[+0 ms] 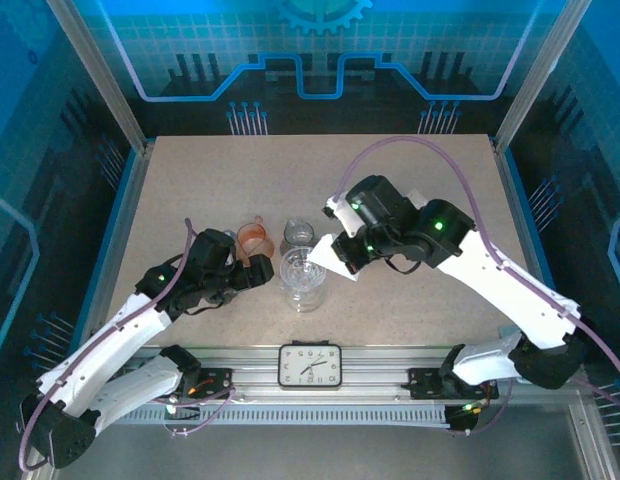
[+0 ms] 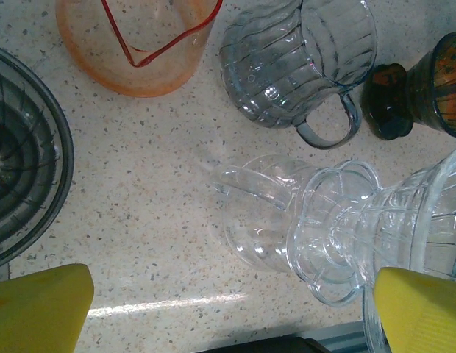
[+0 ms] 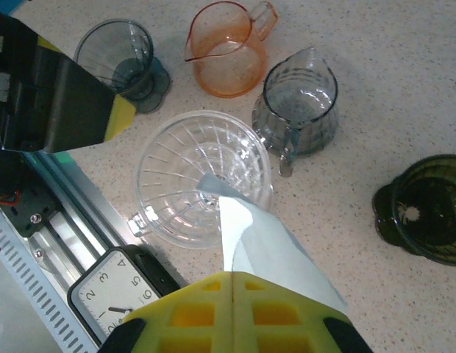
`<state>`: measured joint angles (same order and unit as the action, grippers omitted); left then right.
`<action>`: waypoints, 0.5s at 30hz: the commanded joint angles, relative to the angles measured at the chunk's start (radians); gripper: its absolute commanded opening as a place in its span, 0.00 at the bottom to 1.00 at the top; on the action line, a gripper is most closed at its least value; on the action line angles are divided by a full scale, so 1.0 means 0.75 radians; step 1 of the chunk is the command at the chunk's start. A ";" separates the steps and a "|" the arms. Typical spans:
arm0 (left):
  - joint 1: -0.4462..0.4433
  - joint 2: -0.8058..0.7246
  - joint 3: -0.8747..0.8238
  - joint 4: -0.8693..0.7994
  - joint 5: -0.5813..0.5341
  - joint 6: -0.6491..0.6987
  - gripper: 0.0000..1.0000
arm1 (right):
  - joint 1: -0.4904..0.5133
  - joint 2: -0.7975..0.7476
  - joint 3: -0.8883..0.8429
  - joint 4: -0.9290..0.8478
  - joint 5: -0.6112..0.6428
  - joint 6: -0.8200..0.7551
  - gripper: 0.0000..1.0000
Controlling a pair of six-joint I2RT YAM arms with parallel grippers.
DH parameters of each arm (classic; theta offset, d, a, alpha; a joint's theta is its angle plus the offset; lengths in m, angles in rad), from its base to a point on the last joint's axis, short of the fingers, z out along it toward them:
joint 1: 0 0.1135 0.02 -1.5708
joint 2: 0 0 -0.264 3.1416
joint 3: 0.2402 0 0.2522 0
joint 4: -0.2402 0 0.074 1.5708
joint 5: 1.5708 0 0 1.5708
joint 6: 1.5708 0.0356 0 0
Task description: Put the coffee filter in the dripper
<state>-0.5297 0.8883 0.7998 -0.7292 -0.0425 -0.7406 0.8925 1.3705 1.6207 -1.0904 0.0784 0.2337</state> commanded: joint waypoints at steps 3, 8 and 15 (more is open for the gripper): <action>0.013 -0.004 0.052 -0.030 0.068 0.058 0.99 | 0.084 0.166 0.211 -0.163 0.070 -0.066 0.00; 0.021 -0.009 0.070 -0.032 0.097 0.076 0.99 | 0.138 0.323 0.354 -0.263 0.097 -0.103 0.00; 0.039 -0.023 0.059 -0.020 0.133 0.088 0.99 | 0.170 0.444 0.431 -0.323 0.097 -0.115 0.00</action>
<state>-0.5121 0.8879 0.8257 -0.7292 0.0181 -0.6994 1.0042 1.6810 1.9034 -1.2659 0.1402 0.1696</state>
